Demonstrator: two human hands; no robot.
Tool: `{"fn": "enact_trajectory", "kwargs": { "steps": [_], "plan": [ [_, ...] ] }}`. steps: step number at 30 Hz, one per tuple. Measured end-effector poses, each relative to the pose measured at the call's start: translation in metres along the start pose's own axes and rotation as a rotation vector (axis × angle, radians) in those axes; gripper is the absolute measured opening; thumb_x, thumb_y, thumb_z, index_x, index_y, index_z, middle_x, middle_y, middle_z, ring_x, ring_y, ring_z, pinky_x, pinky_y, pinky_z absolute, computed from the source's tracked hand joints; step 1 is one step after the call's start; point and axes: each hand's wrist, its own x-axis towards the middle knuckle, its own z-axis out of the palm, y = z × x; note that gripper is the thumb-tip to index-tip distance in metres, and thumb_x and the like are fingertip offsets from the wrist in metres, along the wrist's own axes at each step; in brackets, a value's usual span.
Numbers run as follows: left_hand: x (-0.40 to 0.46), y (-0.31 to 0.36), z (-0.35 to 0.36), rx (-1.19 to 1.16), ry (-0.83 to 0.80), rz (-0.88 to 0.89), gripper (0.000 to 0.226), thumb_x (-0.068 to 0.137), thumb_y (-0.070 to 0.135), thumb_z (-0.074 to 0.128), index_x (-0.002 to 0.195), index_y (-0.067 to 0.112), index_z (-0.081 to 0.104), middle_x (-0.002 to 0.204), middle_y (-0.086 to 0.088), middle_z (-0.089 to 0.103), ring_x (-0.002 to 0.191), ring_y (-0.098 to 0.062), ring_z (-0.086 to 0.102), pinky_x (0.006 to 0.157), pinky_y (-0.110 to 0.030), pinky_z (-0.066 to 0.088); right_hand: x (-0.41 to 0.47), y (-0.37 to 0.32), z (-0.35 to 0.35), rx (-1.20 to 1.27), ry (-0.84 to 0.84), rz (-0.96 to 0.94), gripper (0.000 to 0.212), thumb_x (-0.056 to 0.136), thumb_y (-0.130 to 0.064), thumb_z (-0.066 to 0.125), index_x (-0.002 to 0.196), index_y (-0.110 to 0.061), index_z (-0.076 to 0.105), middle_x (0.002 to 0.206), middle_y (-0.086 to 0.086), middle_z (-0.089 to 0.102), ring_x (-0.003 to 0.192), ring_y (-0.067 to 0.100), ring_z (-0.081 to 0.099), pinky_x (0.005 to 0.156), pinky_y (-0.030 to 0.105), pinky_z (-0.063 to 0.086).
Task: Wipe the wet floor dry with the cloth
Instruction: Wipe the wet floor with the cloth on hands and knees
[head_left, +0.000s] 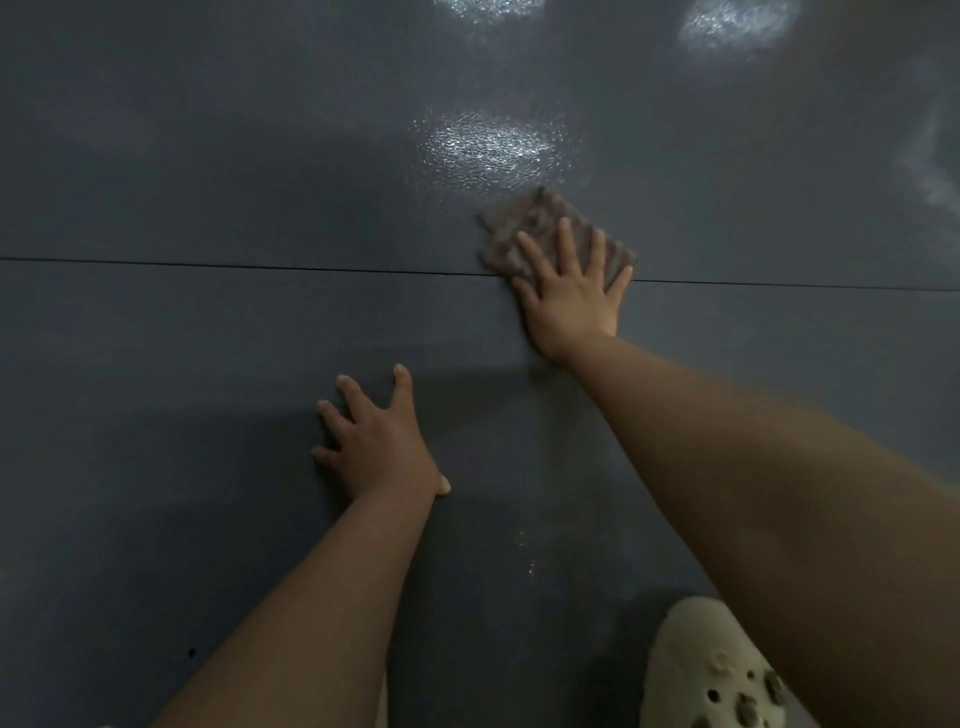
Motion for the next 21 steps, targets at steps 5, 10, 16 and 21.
{"fn": "enact_trajectory", "kwargs": {
  "steps": [5,10,16,21],
  "plan": [
    [0.0,0.0,0.0,-0.012,0.018,0.011,0.124,0.061,0.03,0.087,0.149,0.039,-0.001,0.155,-0.014,-0.014,0.143,-0.04,-0.004,0.11,-0.059,0.023,-0.025,0.088,-0.008,0.102,0.057,0.38,0.05,0.098,-0.054,0.024,0.146,-0.05,0.013,0.159,-0.007,-0.007,0.145,0.028,-0.013,0.111,0.063,-0.008],
    [0.002,0.002,-0.001,-0.037,0.019,0.008,0.124,0.059,0.026,0.089,0.149,0.037,0.004,0.155,-0.015,-0.013,0.143,-0.041,-0.005,0.11,-0.061,0.022,-0.077,0.131,0.0,0.26,0.112,0.848,0.051,0.099,-0.052,0.02,0.149,-0.044,0.01,0.16,-0.003,-0.007,0.145,0.03,-0.013,0.11,0.063,-0.008],
    [0.001,0.002,-0.002,-0.041,0.019,0.009,0.123,0.06,0.025,0.089,0.149,0.037,0.005,0.156,-0.016,-0.013,0.143,-0.041,-0.005,0.109,-0.062,0.019,-0.111,0.027,0.032,0.243,0.109,0.674,0.053,0.099,-0.049,0.025,0.149,-0.043,0.008,0.16,0.0,-0.007,0.144,0.035,-0.012,0.109,0.065,-0.006],
    [0.0,0.001,0.0,-0.002,0.037,0.02,0.123,0.059,0.028,0.089,0.149,0.036,0.006,0.156,-0.016,-0.01,0.142,-0.041,-0.002,0.108,-0.062,0.022,-0.162,-0.04,0.058,0.068,-0.083,0.007,0.054,0.095,-0.055,0.02,0.147,-0.047,0.007,0.159,-0.002,-0.009,0.139,0.032,-0.027,0.103,0.059,-0.024]
  ]
}}
